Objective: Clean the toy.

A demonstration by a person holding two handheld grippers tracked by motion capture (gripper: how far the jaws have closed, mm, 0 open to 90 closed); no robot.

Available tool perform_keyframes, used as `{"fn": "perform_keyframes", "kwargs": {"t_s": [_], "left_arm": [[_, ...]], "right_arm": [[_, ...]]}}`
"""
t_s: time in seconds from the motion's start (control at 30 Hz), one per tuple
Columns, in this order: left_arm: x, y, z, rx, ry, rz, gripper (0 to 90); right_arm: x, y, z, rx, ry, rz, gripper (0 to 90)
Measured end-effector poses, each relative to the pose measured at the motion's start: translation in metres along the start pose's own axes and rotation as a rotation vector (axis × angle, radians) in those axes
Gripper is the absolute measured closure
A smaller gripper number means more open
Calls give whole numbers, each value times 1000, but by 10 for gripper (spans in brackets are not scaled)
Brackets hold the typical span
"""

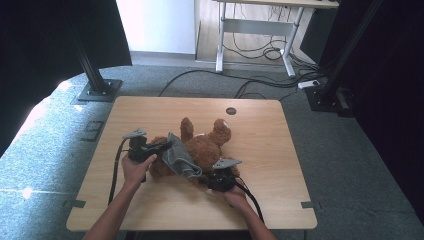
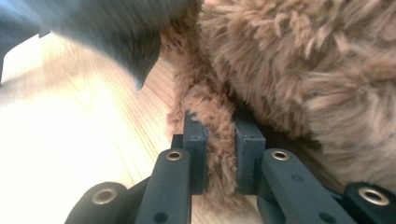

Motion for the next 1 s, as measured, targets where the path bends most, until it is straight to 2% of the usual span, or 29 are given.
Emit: {"fn": "perform_keyframes", "kwargs": {"t_s": [0.17,0.27,0.4,0.5,0.6,0.67,0.73,0.83,1.0], "left_arm": [[-15,23,-12,-37,10,48,846],[-23,41,-23,-86,11,62,846],[-31,64,-34,-128,27,120,847],[-33,76,-41,-170,34,111,847],[-32,78,-43,-183,33,105,844],[-30,73,-42,-172,31,91,840],[-28,61,-39,-139,23,33,828],[-27,52,-35,-102,28,39,824],[-23,50,-35,-104,29,30,822]], "right_arm": [[0,-1,0,7,-1,3,789],[0,-1,0,8,-1,5,789],[0,-1,0,10,-1,7,789],[0,-1,0,16,-1,11,788],[0,-2,0,15,-4,14,788],[0,-2,0,15,-2,14,787],[0,-2,0,20,2,14,787],[0,-3,0,23,3,15,786],[0,-3,0,26,3,14,786]]}}
Point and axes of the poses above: each handheld gripper's, and its own axes: x roughly forward along the jaws, z roughly out of its top, y roughly to its left, the point moved 9 cm from there along x, roughly forward along the jaws, and after that the axes turned 10 degrees about y, right-handed, at the moved point
